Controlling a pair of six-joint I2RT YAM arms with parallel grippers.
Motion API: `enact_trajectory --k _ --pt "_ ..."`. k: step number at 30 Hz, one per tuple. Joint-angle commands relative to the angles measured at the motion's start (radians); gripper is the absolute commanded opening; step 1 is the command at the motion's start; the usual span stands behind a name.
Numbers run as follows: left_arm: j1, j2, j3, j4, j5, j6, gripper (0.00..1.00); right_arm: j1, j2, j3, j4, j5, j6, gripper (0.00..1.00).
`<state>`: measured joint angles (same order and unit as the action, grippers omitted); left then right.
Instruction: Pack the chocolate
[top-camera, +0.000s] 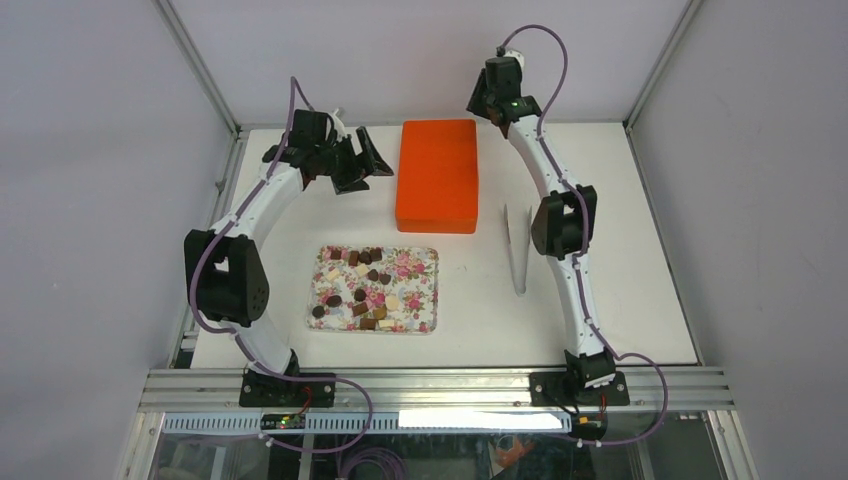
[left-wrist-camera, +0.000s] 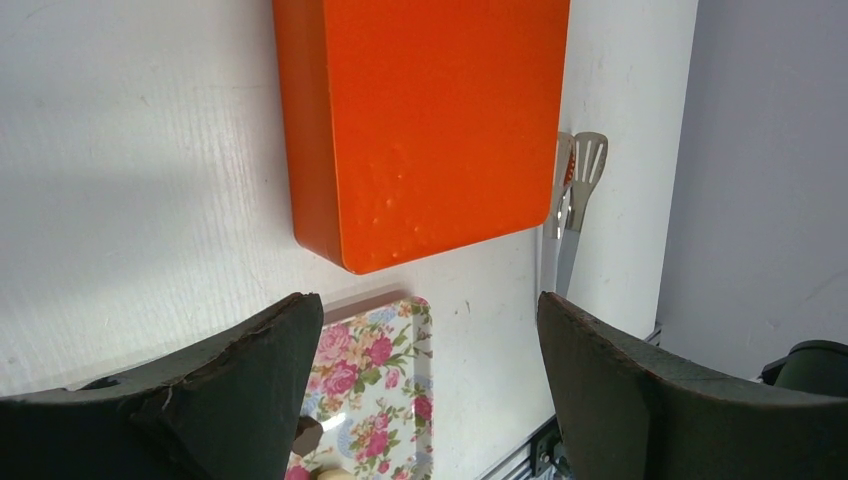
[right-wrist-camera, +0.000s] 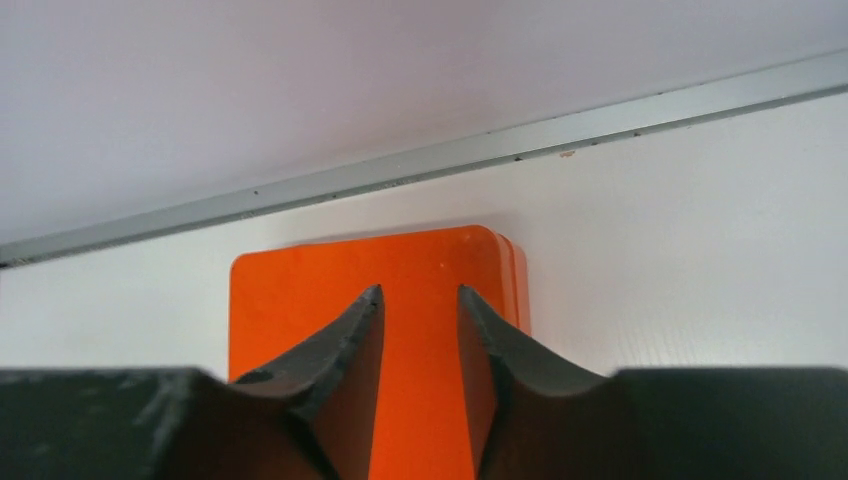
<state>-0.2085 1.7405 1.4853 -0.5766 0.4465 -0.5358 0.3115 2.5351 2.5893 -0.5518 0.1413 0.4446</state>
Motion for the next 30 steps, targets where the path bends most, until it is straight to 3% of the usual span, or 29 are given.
enact_trajectory --k 1,5,11,18,26,30 --pt "-0.009 -0.075 -0.028 0.026 -0.001 -0.023 0.82 -0.016 -0.067 -0.018 -0.062 -0.045 -0.028 0.47" --pt "-0.056 -0.084 -0.059 0.026 -0.002 -0.070 0.81 -0.040 -0.008 0.059 -0.119 -0.127 -0.031 0.63" --pt "-0.167 -0.120 -0.162 0.065 -0.044 -0.152 0.81 -0.065 -0.001 0.020 -0.097 -0.202 0.002 0.70" --pt "-0.176 -0.086 -0.242 0.166 -0.068 -0.245 0.83 -0.104 -0.009 -0.096 -0.119 -0.365 0.057 0.80" --pt "-0.174 0.008 -0.210 0.177 -0.080 -0.243 0.83 -0.123 -0.052 -0.286 -0.099 -0.514 0.047 0.80" --pt "-0.168 0.063 -0.186 0.172 -0.080 -0.251 0.81 -0.136 -0.109 -0.421 -0.059 -0.520 0.060 0.66"
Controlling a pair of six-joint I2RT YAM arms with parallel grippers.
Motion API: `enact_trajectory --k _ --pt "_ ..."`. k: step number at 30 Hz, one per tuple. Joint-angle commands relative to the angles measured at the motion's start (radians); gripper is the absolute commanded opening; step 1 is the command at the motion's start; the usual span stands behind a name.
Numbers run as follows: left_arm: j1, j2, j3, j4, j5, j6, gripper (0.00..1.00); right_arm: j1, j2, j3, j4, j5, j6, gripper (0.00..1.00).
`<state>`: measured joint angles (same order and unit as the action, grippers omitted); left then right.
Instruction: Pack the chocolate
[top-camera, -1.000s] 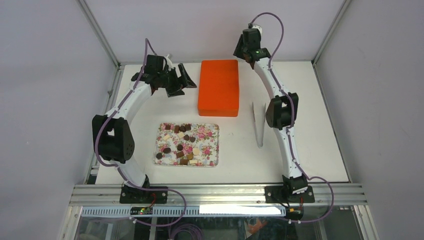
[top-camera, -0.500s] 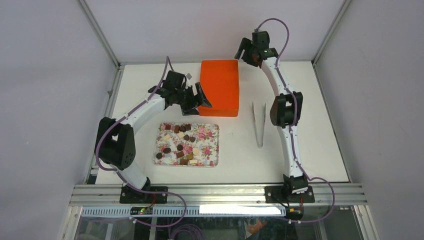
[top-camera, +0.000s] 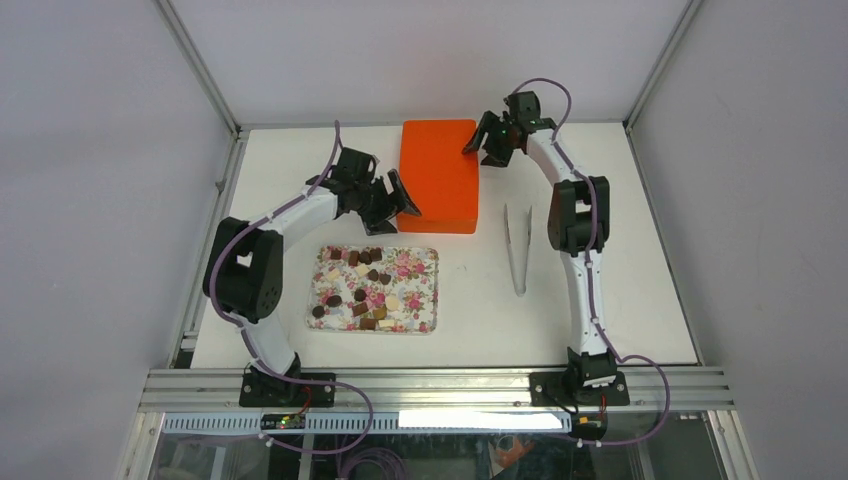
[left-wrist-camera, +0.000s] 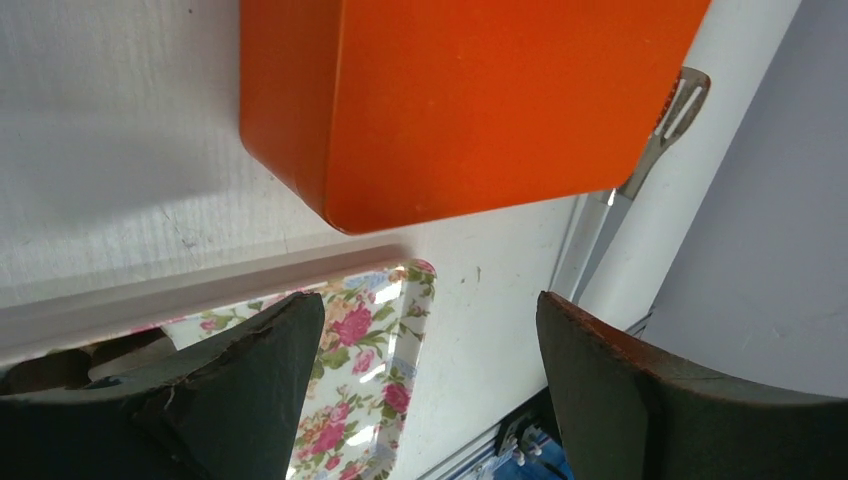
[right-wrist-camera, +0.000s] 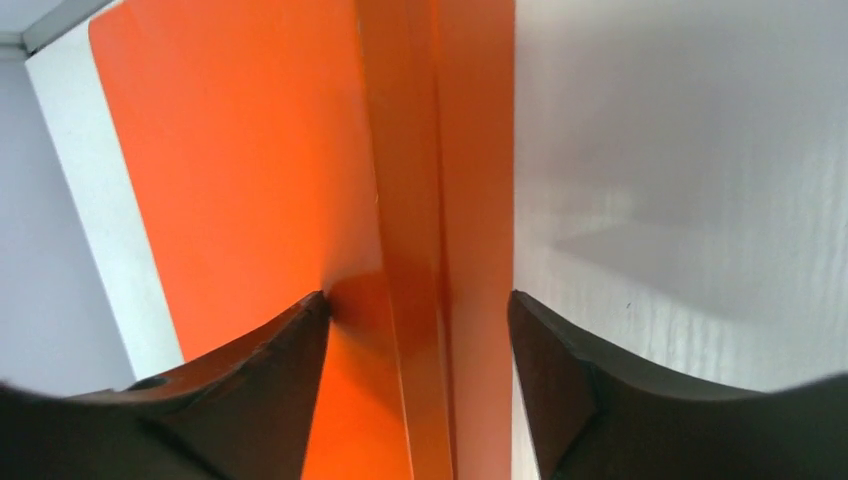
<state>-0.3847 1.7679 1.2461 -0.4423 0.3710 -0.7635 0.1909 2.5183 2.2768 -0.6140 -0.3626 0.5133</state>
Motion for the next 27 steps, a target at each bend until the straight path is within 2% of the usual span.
enact_trajectory --k 1,4,7,11,13,19,24,27 --pt "0.011 0.046 0.058 0.036 -0.003 -0.025 0.80 -0.018 -0.115 -0.160 0.025 -0.018 -0.002 0.62" --pt "0.024 0.065 0.066 0.037 -0.004 -0.024 0.80 -0.021 -0.189 -0.307 0.086 -0.023 0.012 0.51" --pt "0.044 0.076 0.079 0.036 -0.007 -0.010 0.80 -0.021 -0.268 -0.457 0.137 -0.032 0.034 0.44" --pt "0.077 0.118 0.125 0.024 0.003 0.011 0.79 -0.021 -0.399 -0.665 0.233 -0.040 0.079 0.41" --pt "0.095 0.139 0.151 0.014 0.012 0.023 0.79 -0.016 -0.447 -0.757 0.265 -0.059 0.100 0.41" --pt "0.122 0.174 0.205 -0.004 0.027 0.045 0.79 0.030 -0.531 -0.887 0.264 -0.068 0.099 0.41" --pt "0.122 0.172 0.212 -0.015 0.062 0.055 0.78 0.034 -0.570 -0.954 0.305 -0.109 0.138 0.54" --pt "0.118 0.148 0.181 -0.016 0.090 0.053 0.77 0.018 -0.559 -0.945 0.333 -0.159 0.162 0.55"
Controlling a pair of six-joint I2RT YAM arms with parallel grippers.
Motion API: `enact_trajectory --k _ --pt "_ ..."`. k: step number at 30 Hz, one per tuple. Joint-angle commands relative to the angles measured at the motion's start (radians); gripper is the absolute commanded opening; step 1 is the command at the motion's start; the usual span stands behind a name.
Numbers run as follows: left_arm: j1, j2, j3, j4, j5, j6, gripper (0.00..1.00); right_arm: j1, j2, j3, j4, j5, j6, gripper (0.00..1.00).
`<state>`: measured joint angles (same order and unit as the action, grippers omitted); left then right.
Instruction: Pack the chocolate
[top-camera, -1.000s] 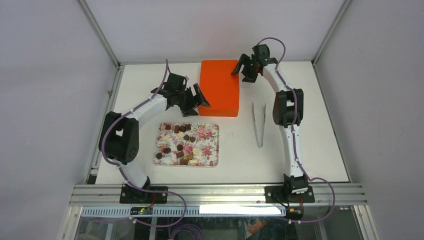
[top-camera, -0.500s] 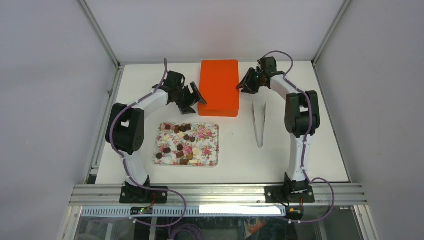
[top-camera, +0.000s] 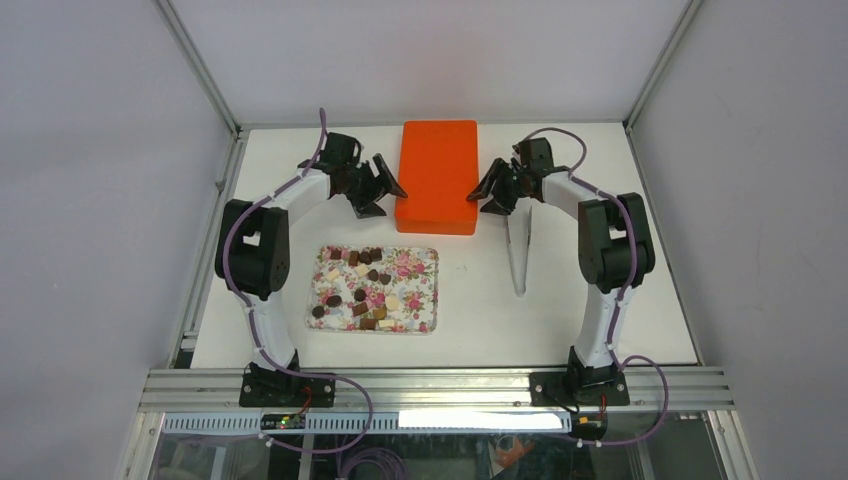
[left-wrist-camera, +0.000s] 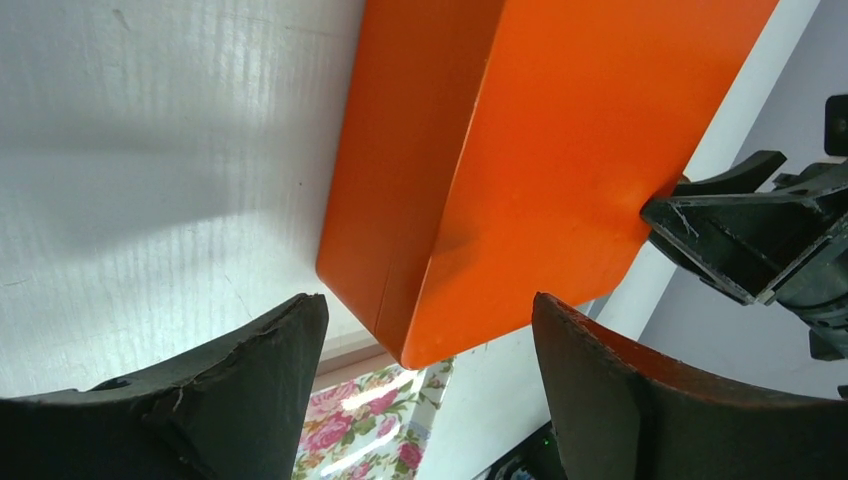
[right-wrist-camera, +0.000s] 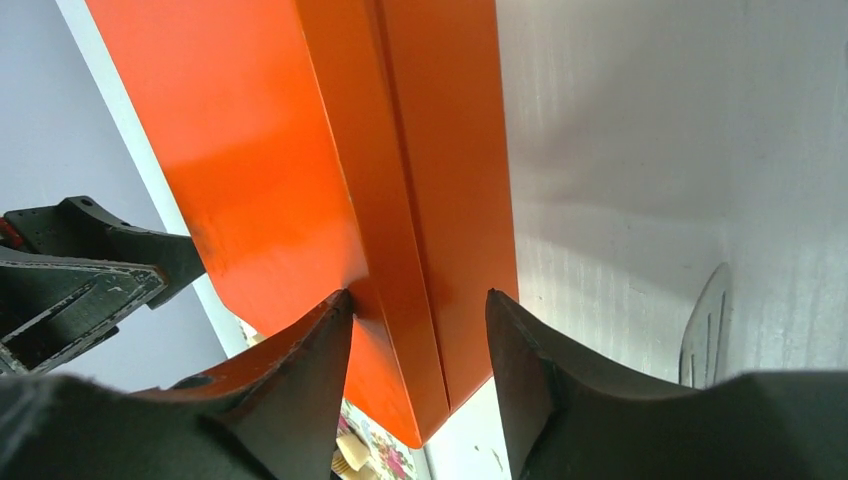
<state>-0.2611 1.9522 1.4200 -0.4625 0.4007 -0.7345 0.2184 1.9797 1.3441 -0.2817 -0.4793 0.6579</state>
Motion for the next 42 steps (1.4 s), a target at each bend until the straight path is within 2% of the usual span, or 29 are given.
enact_trajectory --k 1,8,13,24,35,42 --pt "-0.009 -0.048 -0.005 0.005 0.065 0.024 0.77 -0.017 -0.011 -0.006 0.008 -0.055 0.028 0.53" --pt "-0.023 -0.130 -0.089 0.006 0.076 -0.014 0.75 -0.036 0.027 0.018 0.046 -0.114 0.066 0.40" --pt "-0.034 -0.143 -0.115 0.025 0.109 -0.058 0.75 -0.036 0.021 -0.023 0.089 -0.128 0.093 0.33" --pt "-0.036 -0.049 -0.060 0.062 0.109 -0.092 0.74 -0.028 -0.031 -0.132 0.150 -0.132 0.141 0.28" --pt "0.001 0.026 0.069 0.007 0.082 -0.044 0.74 0.096 -0.115 -0.316 0.248 -0.088 0.241 0.25" --pt "0.005 0.121 0.204 -0.033 0.094 -0.004 0.73 0.165 -0.201 -0.372 0.243 -0.042 0.261 0.26"
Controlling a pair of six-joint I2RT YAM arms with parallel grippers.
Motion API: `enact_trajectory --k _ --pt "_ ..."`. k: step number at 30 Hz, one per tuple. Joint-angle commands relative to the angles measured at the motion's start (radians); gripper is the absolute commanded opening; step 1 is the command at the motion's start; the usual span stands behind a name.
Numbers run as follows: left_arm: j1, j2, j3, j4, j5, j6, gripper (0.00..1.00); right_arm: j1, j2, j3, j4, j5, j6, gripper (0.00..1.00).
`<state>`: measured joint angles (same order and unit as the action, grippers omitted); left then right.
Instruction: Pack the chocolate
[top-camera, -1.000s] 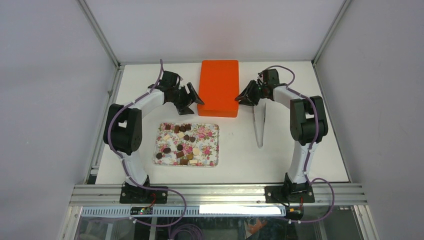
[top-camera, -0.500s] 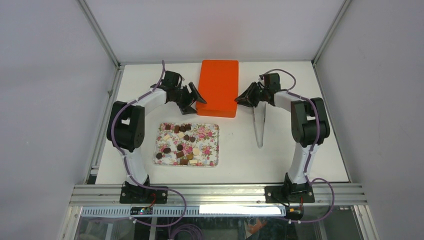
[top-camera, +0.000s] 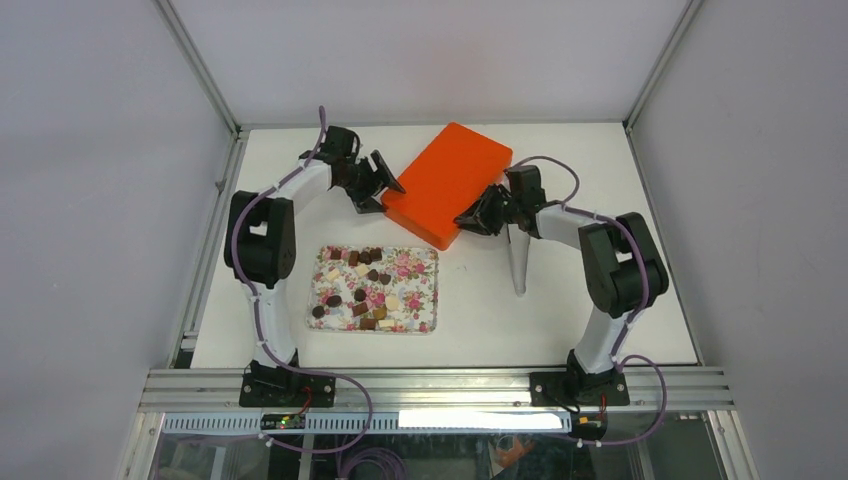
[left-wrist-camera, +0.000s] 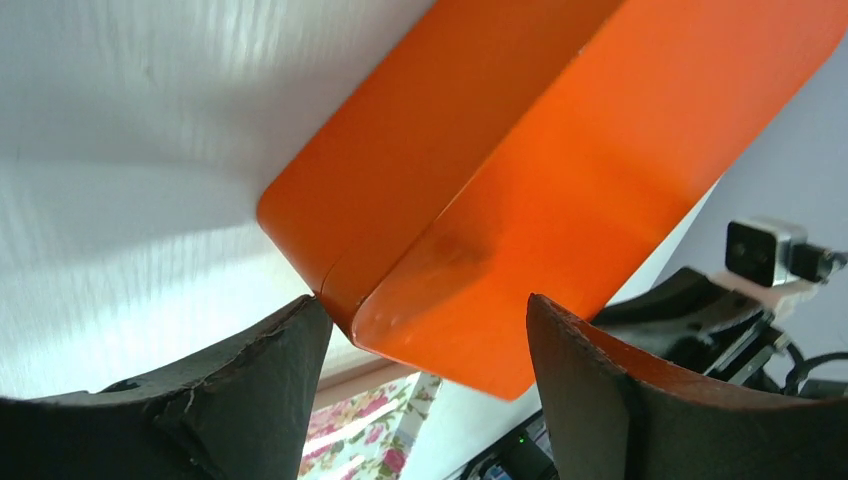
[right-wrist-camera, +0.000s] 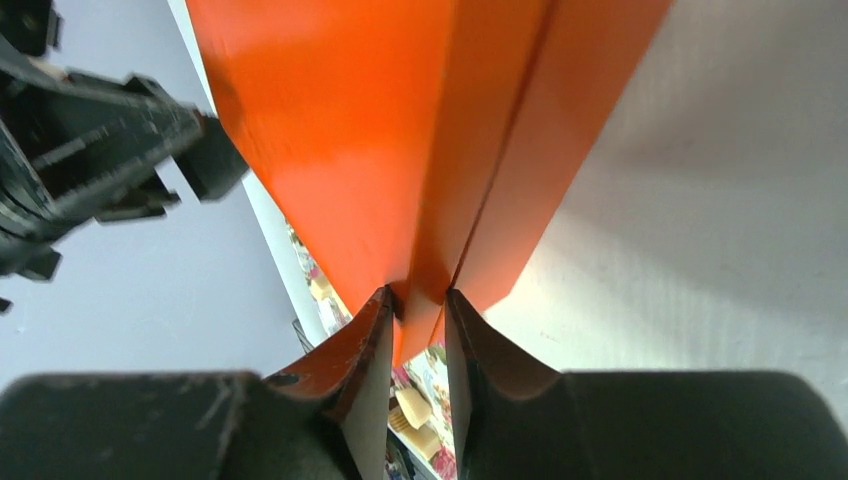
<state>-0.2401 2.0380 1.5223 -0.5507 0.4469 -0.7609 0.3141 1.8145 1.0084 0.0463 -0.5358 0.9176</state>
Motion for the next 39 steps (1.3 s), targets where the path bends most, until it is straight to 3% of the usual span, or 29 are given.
enact_trajectory --k 1,3,9,14,17,21,23,30,39 --pt "-0.016 0.049 0.120 0.053 0.048 0.024 0.73 0.077 -0.041 -0.031 -0.089 0.015 0.002 0.26" --pt "-0.016 0.068 0.156 0.049 0.049 0.027 0.73 0.092 -0.050 -0.006 -0.112 0.011 -0.008 0.30" --pt "-0.015 0.065 0.215 0.032 0.021 0.050 0.74 0.076 -0.134 0.174 -0.388 0.122 -0.191 0.60" --pt "-0.015 0.041 0.250 0.011 0.004 0.077 0.74 -0.015 -0.185 0.333 -0.607 0.235 -0.358 0.63" --pt "-0.014 0.019 0.251 0.002 -0.008 0.085 0.74 -0.060 -0.173 0.435 -0.701 0.340 -0.441 0.53" --pt "-0.013 -0.018 0.237 -0.012 -0.035 0.096 0.74 -0.090 -0.034 0.654 -0.880 0.480 -0.524 0.12" --pt "-0.013 -0.041 0.232 -0.023 -0.050 0.107 0.74 -0.090 0.046 0.781 -0.962 0.561 -0.554 0.00" --pt "-0.010 -0.129 0.195 -0.054 -0.084 0.143 0.76 -0.093 0.290 1.100 -1.136 0.711 -0.603 0.00" --pt "-0.010 -0.208 0.155 -0.080 -0.094 0.169 0.76 -0.093 0.438 1.427 -1.247 0.758 -0.625 0.00"
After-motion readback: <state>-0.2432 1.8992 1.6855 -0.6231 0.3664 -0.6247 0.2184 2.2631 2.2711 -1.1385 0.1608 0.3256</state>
